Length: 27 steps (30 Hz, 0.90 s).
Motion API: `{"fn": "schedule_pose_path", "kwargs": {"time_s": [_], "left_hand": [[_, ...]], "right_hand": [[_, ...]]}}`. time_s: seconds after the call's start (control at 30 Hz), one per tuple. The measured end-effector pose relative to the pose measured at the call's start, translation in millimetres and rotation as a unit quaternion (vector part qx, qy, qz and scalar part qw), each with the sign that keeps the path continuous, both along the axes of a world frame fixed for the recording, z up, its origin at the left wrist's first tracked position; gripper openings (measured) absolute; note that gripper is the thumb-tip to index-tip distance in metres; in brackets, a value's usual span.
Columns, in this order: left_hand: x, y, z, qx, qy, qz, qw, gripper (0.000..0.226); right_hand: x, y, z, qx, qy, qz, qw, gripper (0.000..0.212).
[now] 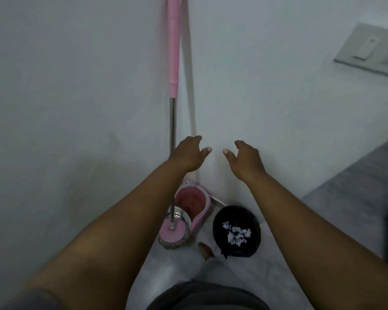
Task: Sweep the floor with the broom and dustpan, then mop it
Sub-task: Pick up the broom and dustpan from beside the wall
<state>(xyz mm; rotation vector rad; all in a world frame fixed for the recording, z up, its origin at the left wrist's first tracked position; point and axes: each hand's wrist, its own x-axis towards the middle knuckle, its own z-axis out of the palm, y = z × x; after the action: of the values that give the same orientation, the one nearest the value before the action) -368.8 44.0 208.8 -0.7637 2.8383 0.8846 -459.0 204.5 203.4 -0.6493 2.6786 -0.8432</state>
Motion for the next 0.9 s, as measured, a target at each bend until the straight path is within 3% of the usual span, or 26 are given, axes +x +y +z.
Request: {"fn": "schedule_pose_path", "kwargs": {"time_s": [0.17,0.4,0.67,0.9], "left_hand": [[-24.2,46.7,10.2,-0.055,-0.022,-0.074,0.996,0.071],[-80.3,158.3,25.6,-0.134,0.011,-0.219,0.966,0.071],[-110.9,348.7,35.5,-0.163,0.039,-0.397,0.903,0.072],[-83.3,525.1,42.3,-0.158,0.066,-0.527,0.832,0.076]], "right_hand": [[-10.2,66.9,14.5,0.038,0.042,-0.053,0.997,0.064],[-12.8,198.8,21.2,0.115,0.105,-0.160,0.975,0.075],[20.5,390.1,34.7,0.143,0.122,-0.318,0.929,0.076],[109.7,556.2,35.1,0.105,0.118,-0.476,0.865,0.072]]}}
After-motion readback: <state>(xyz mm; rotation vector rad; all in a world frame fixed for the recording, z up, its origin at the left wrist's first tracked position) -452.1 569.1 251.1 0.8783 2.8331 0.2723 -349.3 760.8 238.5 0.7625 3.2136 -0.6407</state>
